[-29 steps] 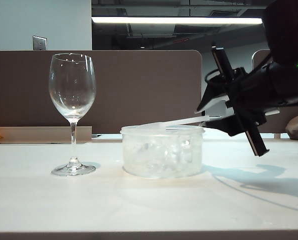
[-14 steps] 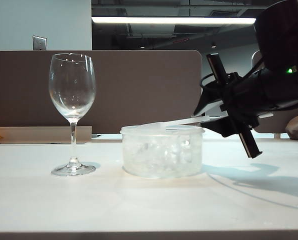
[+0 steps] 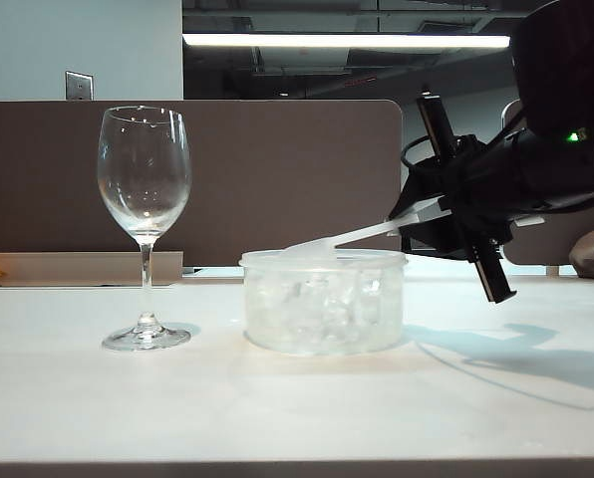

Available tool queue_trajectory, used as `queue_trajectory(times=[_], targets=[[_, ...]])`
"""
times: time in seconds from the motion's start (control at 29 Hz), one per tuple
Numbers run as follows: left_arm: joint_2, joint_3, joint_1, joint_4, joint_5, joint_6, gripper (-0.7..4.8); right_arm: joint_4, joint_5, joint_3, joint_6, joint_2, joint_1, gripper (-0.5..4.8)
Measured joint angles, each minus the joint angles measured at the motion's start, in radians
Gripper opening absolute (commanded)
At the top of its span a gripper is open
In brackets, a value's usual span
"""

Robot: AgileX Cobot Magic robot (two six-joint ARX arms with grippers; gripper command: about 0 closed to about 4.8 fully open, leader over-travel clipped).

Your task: Pick up an ice shovel filled with ice cubes and pour the ice from the shovel into the glass.

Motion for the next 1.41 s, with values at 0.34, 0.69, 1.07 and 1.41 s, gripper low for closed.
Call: queue_trajectory(times=[0.34, 0.69, 1.07, 1.41], targets=[[0.000, 0.000, 0.000, 0.000, 0.000, 0.000, 0.29, 0.009, -0.007, -0.001, 0.063, 0.002, 0.000, -0.01], [0.000, 0.000, 0.000, 0.000, 0.000, 0.000, 0.29, 0.066, -0.010, -0.003, 0.138, 0.001, 0.000, -0.01], [-0.001, 0.000, 0.000, 0.000, 0.000, 0.000, 0.29, 0.068, -0.018, -0.035, 0.180, -0.082, -0.001, -0.01], [-0.001, 0.000, 0.000, 0.000, 0.000, 0.000, 0.29, 0.068, -0.020, -0.035, 0.187, -0.188, 0.000, -0.02]])
